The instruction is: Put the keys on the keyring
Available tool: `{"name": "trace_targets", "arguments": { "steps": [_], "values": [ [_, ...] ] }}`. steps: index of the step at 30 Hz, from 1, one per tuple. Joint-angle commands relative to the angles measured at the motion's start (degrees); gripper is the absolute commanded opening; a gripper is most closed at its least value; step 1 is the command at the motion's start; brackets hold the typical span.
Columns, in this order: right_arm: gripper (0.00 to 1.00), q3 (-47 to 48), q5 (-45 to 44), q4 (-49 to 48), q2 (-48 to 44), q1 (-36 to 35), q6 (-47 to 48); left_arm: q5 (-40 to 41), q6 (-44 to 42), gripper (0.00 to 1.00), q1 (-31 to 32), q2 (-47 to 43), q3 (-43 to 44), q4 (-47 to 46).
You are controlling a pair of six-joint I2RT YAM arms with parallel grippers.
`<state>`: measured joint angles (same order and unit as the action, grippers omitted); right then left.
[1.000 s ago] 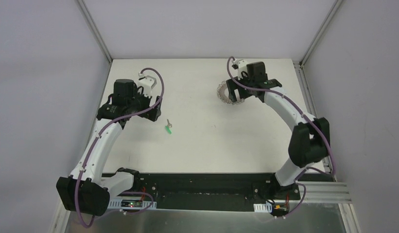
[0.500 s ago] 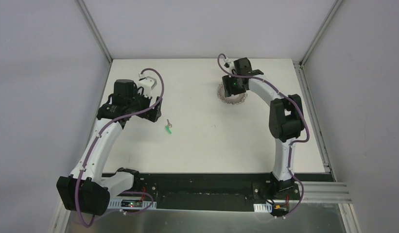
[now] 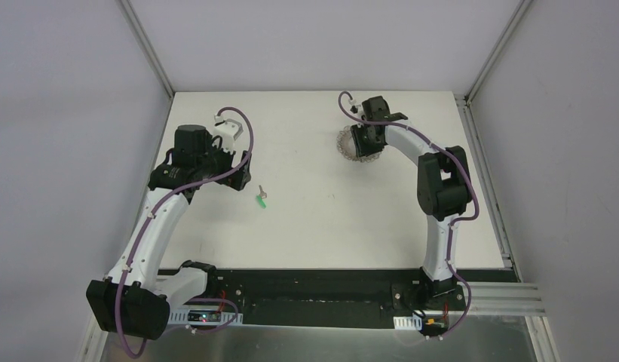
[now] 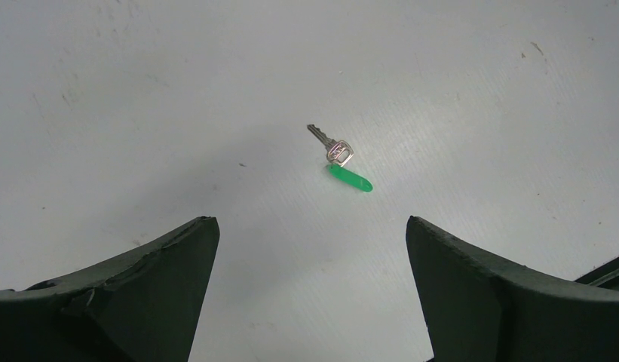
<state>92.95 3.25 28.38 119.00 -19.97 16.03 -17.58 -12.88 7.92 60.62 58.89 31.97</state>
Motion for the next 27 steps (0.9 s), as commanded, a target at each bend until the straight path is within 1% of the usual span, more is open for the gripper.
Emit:
{"name": "trace_targets", "arguments": {
  "steps": [1,5,13,18,20,23,27],
  "values": [
    [0.36,1.66,-1.83,1.48,-0.05,0.12,-0.39,-1.27,0.11,1.00,0.43,-1.42,-0.83,-1.44],
    [0.34,2.31,-1.92,1.78,1.01,0.27,-0.13,-1.37,0.14,1.00,0.43,-1.34,-1.15,-1.81],
    [0.26,4.49,-1.47,2.91,3.56,0.48,-0.08,-1.58,0.27,1.00,0.43,-0.97,-1.04,-1.82],
    [0.18,5.33,-1.52,3.16,4.26,0.53,0.05,-1.29,0.07,1.00,0.43,-1.44,-1.28,-1.84],
    [0.12,5.27,-1.57,3.25,4.22,0.47,0.13,-1.17,-0.09,1.00,0.43,-1.74,-1.45,-1.83],
    [0.00,5.02,-1.83,3.43,3.66,0.46,0.38,-1.21,-0.22,1.00,0.43,-2.04,-1.63,-1.82],
    [0.00,4.76,-1.34,3.85,1.17,0.60,1.39,-1.59,-0.30,1.00,0.43,-1.99,-1.44,-1.83]
  ]
}}
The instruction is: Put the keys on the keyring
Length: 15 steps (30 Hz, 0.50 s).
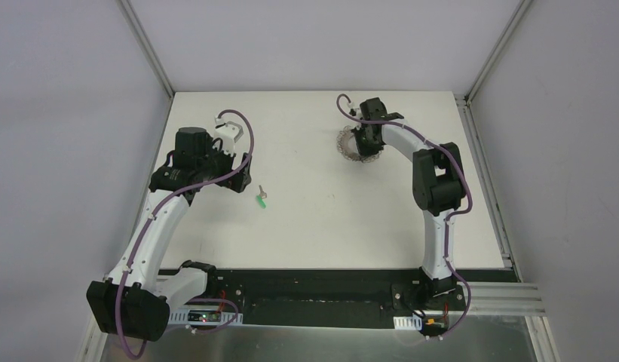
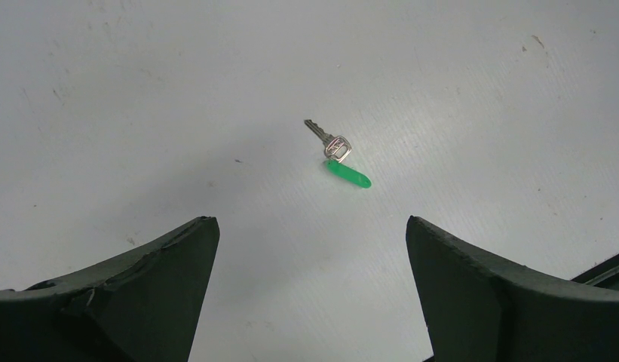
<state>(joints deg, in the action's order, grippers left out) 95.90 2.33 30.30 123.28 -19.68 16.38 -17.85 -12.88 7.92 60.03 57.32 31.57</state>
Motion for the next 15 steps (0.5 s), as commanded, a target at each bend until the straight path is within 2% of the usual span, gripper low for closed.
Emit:
{"name": "trace_targets", "arguments": {
  "steps": [1,6,10,15],
  "values": [
    [0.00,1.57,0.55,2.14,-4.27,0.34,1.70,-1.39,-0.32,1.00,0.43,-1.26,0.34,-1.38],
    [0.00,-2.69,12.06,2.40,-14.56,0.12,7.84,-1.46,-0.56,0.96,1.33,-0.39,2.97,-0.27],
    [0.00,-7.59,23.25,3.32,-24.69,-1.08,15.02,-2.79,-2.34,0.96,4.93,0.93,7.40,1.96],
    [0.00,-10.66,27.38,5.01,-34.86,-4.48,19.28,-6.04,-3.90,0.90,11.93,5.04,14.33,5.81]
  ]
}}
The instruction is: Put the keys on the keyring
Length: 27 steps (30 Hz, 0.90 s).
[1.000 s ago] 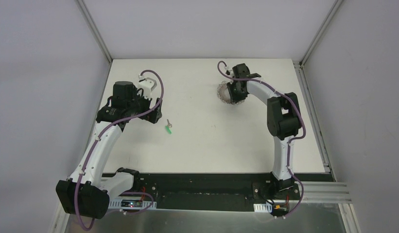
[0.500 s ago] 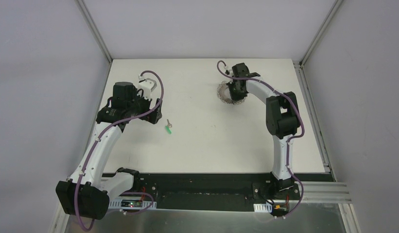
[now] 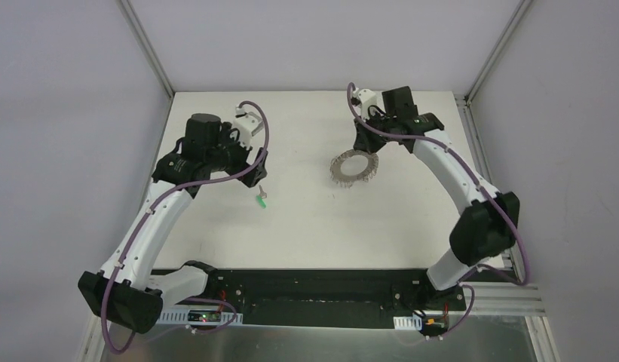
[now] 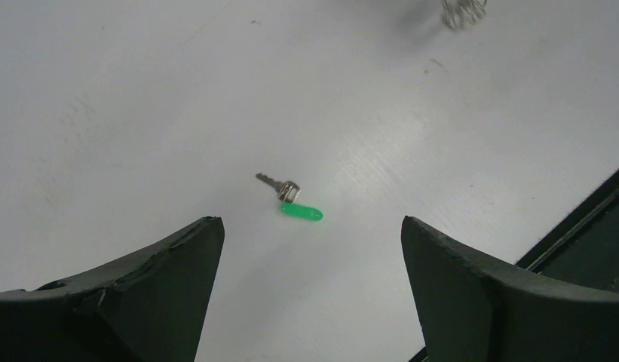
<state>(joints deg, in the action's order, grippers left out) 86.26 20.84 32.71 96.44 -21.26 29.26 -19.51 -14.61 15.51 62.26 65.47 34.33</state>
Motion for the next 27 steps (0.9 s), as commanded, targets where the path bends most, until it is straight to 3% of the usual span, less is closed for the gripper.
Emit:
{"name": "trace_targets", "arguments": {
  "steps": [1,9,14,18,27],
  "values": [
    [0.00,-0.71,9.81,3.44,-9.21,-3.41,6.69,-5.93,-1.91,0.89,5.49,3.77,7.63,3.64],
    [0.00,5.25,23.53,10.02,-14.04,-4.82,6.02,-19.90,8.15,0.79,11.21,9.63,18.97,-0.23],
    [0.00,6.90,32.67,10.03,-14.54,-4.83,3.05,-24.57,17.95,0.69,12.10,11.56,20.36,-8.00],
    [0.00,6.97,39.42,8.83,-13.99,-4.78,0.40,-25.56,18.65,0.58,13.77,13.16,20.34,-10.72],
    [0.00,4.43,47.77,4.13,-12.87,-4.69,-3.95,-31.14,17.96,0.45,16.32,14.62,18.29,-14.97]
  ]
}}
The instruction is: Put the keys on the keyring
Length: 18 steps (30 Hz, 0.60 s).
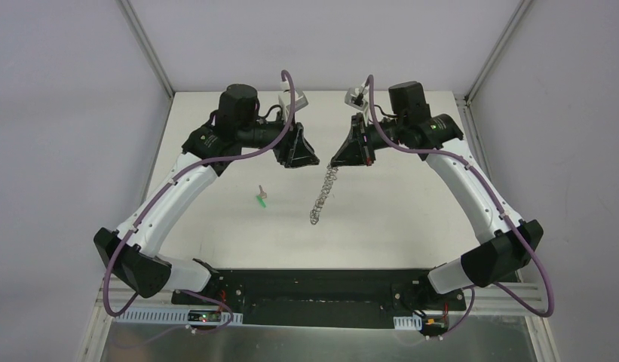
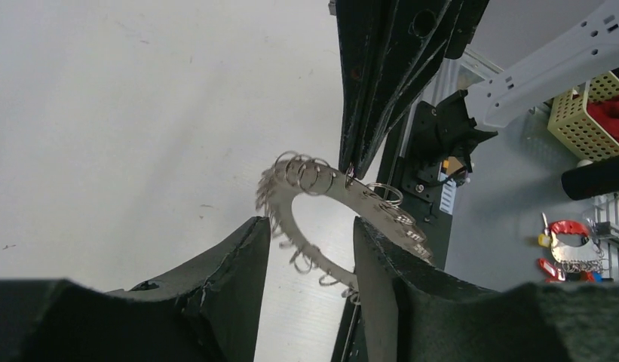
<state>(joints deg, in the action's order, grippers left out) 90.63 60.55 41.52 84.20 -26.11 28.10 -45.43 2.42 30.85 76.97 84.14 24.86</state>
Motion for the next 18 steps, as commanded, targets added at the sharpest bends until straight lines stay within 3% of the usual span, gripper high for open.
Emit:
{"name": "trace_targets", "arguments": {
  "steps": [1,5,18],
  "values": [
    [0.00,-0.23,8.57,-5.11,-0.65,0.10,-3.19,-5.98,1.50,0.44,1.12,0.00,-1.04,-6.50],
    [0.00,-0.70,9.49,-6.15,-0.56,0.18,-4.13,-9.05,4.89,0.40,1.68,-0.08,-4.29,-11.49],
    [0.00,-3.09,11.69,-10.92,-0.30,1.01,-8.30,-9.60,7.05,0.31,3.68,1.39,-5.76,-15.34]
  ]
}}
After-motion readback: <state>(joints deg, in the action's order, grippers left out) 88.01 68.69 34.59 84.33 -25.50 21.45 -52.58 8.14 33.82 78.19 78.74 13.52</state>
